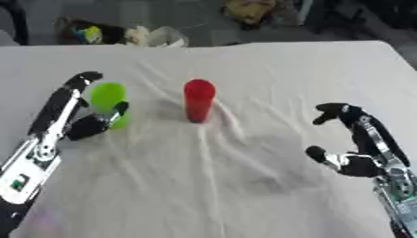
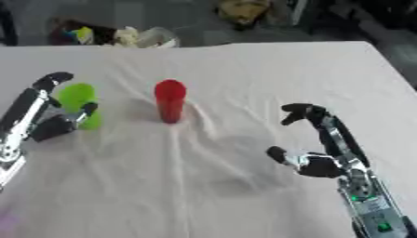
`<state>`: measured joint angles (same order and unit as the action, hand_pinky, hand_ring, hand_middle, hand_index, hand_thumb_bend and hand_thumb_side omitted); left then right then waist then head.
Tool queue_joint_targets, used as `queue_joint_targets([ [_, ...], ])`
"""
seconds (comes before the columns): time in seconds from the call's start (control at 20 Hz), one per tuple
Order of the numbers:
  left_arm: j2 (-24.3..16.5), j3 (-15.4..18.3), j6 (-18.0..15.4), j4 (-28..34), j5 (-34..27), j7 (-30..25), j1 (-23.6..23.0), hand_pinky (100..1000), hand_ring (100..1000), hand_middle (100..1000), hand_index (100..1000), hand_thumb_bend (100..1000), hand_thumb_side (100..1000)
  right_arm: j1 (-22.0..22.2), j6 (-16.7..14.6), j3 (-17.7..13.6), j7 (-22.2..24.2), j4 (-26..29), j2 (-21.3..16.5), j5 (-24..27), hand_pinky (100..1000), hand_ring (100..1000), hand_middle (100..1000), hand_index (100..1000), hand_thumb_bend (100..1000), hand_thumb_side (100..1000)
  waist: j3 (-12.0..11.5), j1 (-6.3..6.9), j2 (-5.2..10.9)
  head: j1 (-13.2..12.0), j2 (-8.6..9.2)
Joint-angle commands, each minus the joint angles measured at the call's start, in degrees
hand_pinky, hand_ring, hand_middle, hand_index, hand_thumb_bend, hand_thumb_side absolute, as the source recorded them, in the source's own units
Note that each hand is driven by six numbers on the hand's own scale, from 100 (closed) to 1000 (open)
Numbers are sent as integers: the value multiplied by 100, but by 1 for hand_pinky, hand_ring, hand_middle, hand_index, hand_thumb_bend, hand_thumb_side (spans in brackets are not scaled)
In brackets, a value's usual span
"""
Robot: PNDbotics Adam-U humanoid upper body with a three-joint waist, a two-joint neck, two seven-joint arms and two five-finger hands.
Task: Pour the contents of one cup into another cup.
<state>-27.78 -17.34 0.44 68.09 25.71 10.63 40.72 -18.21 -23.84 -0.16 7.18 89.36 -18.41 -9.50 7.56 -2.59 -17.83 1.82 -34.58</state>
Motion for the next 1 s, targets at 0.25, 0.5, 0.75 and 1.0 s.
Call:
queue_joint_targets([
  [0.25, -135, 63, -26, -16, -3, 20, 189, 611, 1000, 899, 932, 484, 726, -106, -14, -20, 29, 100, -59, 50, 901, 628, 529, 773, 677, 452, 97, 37, 7, -79, 141],
  [0.5, -87, 42, -129, -18, -79, -76, 204, 518, 955, 842, 920, 411, 715, -113, -18, -29, 32, 97, -51, 56, 901, 628, 529, 773, 679, 458, 136, 49, -17, -72, 153],
  [0.75, -47, -6, -300, -12, -240, -310, 208, 397, 858, 726, 909, 113, 623, -111, -24, -32, 37, 91, -47, 62, 900, 628, 529, 773, 675, 458, 159, 44, -5, -64, 155],
  [1.0, -24, -29, -370, 45, -475, -554, 172, 296, 780, 638, 910, 100, 526, -91, -29, -35, 41, 79, -49, 69, 900, 629, 529, 773, 673, 463, 144, 38, 37, -47, 143],
])
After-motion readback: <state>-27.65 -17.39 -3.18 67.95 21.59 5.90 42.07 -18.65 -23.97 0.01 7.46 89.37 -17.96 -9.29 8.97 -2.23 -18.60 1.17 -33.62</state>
